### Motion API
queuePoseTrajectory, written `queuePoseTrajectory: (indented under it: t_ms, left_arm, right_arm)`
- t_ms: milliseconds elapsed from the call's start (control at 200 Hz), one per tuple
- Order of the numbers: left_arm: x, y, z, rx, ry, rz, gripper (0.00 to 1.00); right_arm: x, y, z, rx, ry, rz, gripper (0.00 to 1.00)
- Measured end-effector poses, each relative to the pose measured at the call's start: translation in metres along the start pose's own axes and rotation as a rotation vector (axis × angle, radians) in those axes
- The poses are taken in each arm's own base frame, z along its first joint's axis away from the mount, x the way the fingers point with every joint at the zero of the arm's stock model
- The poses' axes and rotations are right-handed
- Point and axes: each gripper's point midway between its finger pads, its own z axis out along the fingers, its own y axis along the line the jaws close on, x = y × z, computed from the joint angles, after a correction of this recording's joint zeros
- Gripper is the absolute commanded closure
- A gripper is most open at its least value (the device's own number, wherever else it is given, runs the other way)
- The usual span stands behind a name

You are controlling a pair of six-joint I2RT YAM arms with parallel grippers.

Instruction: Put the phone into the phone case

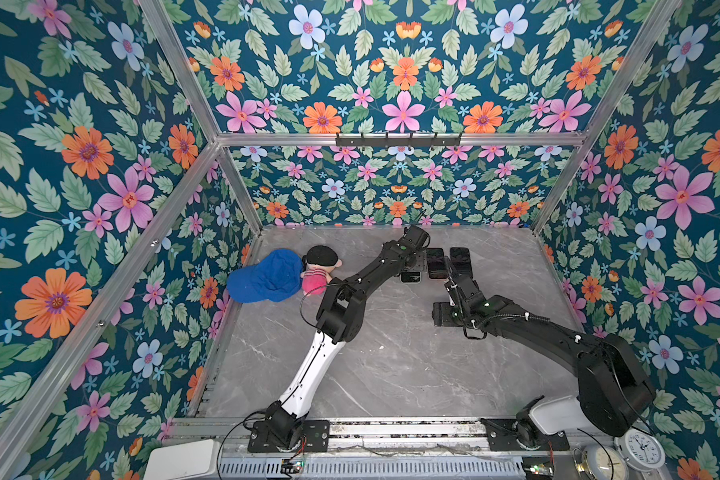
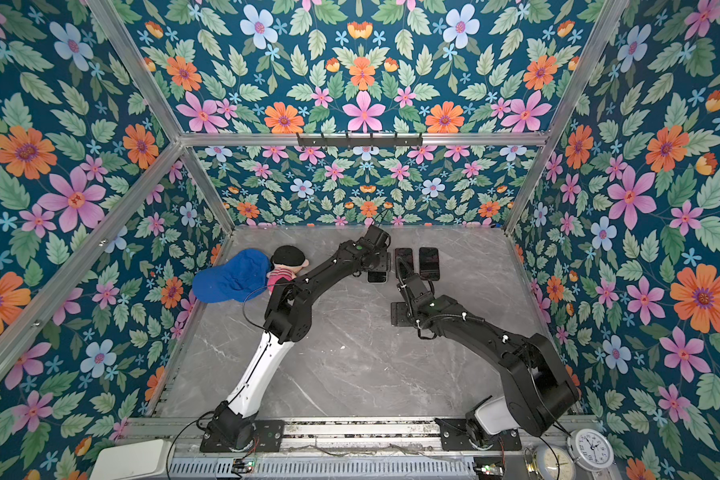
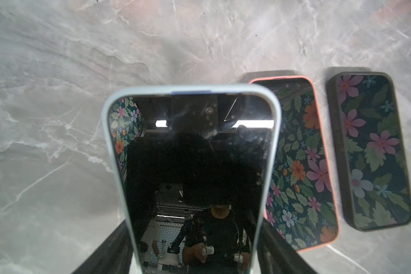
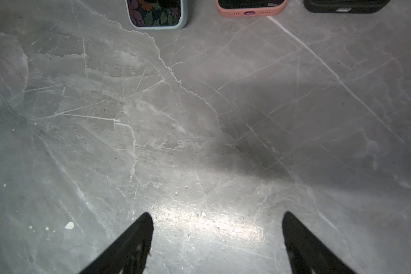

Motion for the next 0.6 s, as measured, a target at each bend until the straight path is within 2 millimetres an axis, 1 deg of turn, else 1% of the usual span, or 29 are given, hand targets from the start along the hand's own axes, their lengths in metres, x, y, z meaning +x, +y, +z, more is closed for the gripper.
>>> queuePoseTrajectory:
  t_ms: [280, 405, 465, 555, 600]
  left_arm:
    - [0.004, 0.007, 0.019, -0.003, 0.000, -0.024, 0.47]
    - [0.004, 0.009, 0.023, -0.004, -0.001, -0.037, 0.44]
    - [0.003, 0.008, 0.023, -0.002, -0.007, -0.038, 0.39]
    - [0.001, 0.007, 0.024, 0.003, -0.016, -0.043, 0.26]
    - [0.001, 0.007, 0.024, 0.004, -0.017, -0.043, 0.22]
  right_arm:
    - [0.001, -0.001, 0.000, 0.001, 0.001, 0.003, 0.15]
    - [0.001, -0.001, 0.001, 0.002, 0.003, 0.003, 0.15]
    - [0.002, -0.001, 0.002, 0.004, 0.005, 0.002, 0.15]
    - [0.004, -0.001, 0.004, 0.006, 0.015, 0.002, 0.15]
    - [0.004, -0.001, 0.005, 0.007, 0.016, 0.002, 0.15]
